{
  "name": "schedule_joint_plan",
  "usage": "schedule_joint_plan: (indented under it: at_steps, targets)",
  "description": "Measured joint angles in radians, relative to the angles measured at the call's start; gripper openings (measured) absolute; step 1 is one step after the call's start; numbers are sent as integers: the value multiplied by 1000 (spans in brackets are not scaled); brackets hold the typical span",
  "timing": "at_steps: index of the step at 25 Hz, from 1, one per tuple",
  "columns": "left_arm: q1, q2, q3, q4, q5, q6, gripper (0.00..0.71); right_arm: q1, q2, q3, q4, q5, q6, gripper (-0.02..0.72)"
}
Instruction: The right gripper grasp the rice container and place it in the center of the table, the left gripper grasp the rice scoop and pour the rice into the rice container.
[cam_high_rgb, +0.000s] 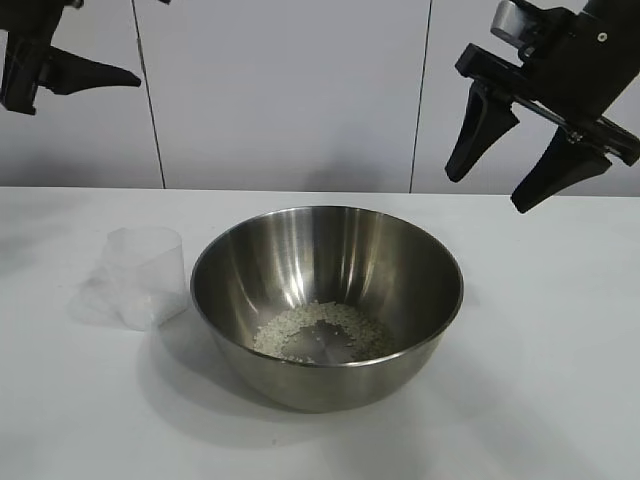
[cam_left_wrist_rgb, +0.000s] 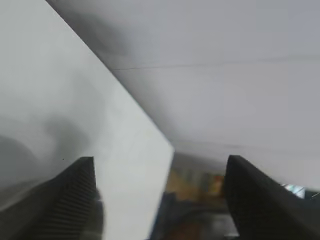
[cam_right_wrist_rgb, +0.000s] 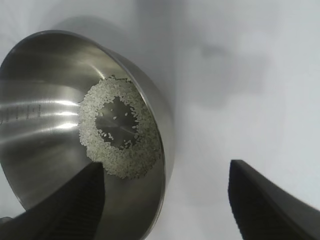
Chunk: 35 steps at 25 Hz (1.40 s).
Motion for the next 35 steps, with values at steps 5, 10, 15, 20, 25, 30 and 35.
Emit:
schedule_joint_plan:
  at_steps: [5,10,15,20,25,30,35]
  targets:
    - [3,0,0,-406,-18,-52,523,0,0,0,0,0,0,484]
    - [3,0,0,-753,14,-42,523,0,0,0,0,0,0,484]
    - [15,1,-27,-779,153,385,523,0,0,0,0,-1,0,484]
    - [1,4,-119,-506,194,1144,523,0,0,0,-3,-2,0,484]
    - [-121,5,-149,9,403,1453,523,0,0,0,-11,-2,0,484]
    - [-263,6,-129,235,739,1489,523,0,0,0,-15,-4,0,484]
    - [-287,6,-128,-111,972,1716,523,0,0,0,-16,-4,0,484]
